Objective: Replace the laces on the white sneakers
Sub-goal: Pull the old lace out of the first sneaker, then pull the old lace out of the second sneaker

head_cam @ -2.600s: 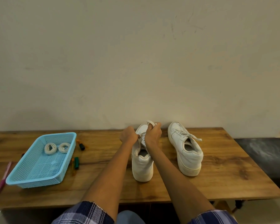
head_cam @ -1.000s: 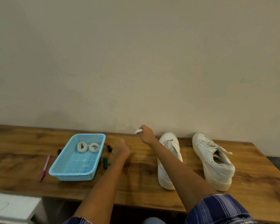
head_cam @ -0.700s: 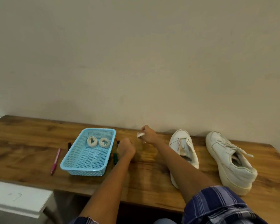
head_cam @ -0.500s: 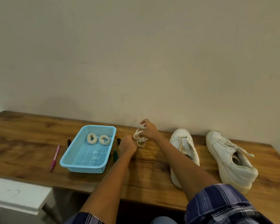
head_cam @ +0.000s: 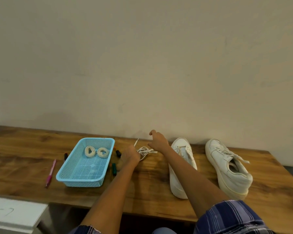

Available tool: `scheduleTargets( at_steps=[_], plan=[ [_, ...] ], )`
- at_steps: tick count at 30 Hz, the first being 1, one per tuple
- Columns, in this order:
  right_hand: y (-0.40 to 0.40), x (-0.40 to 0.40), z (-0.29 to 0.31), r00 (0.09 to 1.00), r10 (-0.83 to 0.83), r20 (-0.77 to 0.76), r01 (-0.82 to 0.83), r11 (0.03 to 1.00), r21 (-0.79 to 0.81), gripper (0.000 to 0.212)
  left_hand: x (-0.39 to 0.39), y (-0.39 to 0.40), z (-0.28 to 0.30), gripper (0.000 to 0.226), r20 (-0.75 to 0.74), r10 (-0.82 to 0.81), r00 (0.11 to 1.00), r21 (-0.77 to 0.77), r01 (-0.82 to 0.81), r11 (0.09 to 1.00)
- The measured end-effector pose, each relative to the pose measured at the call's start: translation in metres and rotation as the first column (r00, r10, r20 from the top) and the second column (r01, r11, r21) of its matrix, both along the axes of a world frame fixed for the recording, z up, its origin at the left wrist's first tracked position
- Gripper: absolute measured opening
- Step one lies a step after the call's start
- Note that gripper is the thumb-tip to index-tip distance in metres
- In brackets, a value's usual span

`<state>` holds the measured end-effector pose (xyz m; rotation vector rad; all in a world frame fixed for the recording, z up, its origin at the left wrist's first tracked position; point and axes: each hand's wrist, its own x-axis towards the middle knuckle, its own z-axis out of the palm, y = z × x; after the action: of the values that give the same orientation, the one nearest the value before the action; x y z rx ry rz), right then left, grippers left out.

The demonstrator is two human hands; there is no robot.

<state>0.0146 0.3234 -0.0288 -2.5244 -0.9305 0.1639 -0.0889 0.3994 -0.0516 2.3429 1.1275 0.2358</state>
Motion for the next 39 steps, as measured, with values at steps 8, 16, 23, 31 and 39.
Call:
scheduleTargets(
  at_steps=[8,16,23,31,39],
  plan=[
    [-0.075,0.012,0.039,0.995,-0.093,0.036,0.087,0.985,0.149,0.041,0.035,-0.061,0.029,0.026,0.223,-0.100,0.970,-0.032,0.109,0.993],
    [-0.199,0.035,0.035,0.850,-0.511,0.128,0.522,0.850,-0.073,0.048,0.060,-0.150,0.016,0.086,0.146,-0.244,0.959,-0.169,0.267,0.949],
    [-0.262,0.042,0.007,0.821,-0.566,-0.069,0.560,0.823,-0.096,0.063,0.065,-0.162,0.014,0.080,0.005,-0.259,0.966,-0.065,0.259,0.964],
    [-0.255,0.032,0.006,0.873,-0.482,-0.078,0.476,0.875,-0.083,0.058,0.064,-0.177,0.024,0.065,-0.031,-0.303,0.952,0.234,0.302,0.924],
    [-0.278,0.052,0.004,0.834,-0.435,-0.339,0.518,0.830,0.209,0.057,0.091,-0.239,0.040,0.051,0.209,-0.568,0.796,0.021,0.577,0.816]
  ],
)
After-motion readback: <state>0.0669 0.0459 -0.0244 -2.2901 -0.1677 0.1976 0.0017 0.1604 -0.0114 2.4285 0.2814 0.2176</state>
